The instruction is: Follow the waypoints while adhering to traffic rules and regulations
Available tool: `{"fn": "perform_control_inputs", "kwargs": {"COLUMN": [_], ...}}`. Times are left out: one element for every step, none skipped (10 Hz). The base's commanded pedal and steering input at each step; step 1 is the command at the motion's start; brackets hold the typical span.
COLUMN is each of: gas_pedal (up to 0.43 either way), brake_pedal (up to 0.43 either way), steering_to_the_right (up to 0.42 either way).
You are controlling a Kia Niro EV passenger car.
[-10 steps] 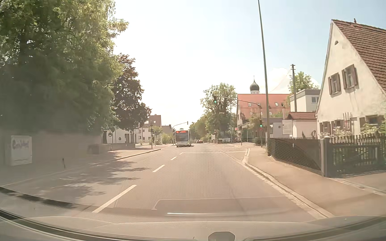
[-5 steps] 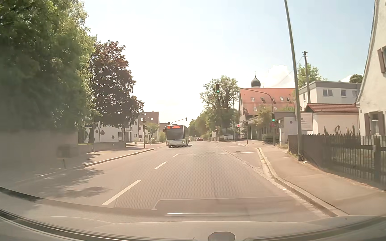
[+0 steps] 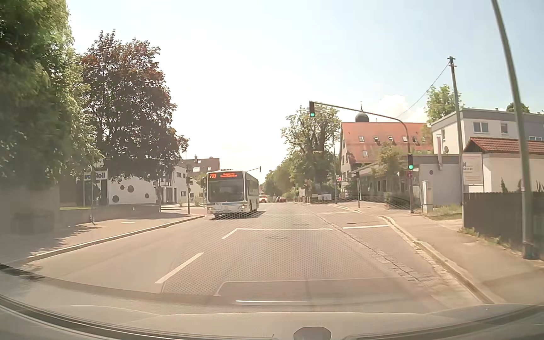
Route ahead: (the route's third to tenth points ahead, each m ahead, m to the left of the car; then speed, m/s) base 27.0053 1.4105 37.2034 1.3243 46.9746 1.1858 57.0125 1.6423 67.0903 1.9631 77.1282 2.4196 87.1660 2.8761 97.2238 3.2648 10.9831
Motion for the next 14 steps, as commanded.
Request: {"fn": "perform_control_inputs", "kwargs": {"gas_pedal": [0.098, 0.110, 0.118, 0.130, 0.130, 0.130, 0.130, 0.130, 0.130, 0.118, 0.118, 0.098, 0.098, 0.098], "brake_pedal": [0.000, 0.000, 0.000, 0.000, 0.000, 0.000, 0.000, 0.000, 0.000, 0.000, 0.000, 0.000, 0.000, 0.000], "steering_to_the_right": [0.000, 0.000, 0.000, 0.000, -0.001, -0.001, -0.001, -0.002, -0.002, -0.001, -0.001, -0.002, -0.001, -0.002]}}
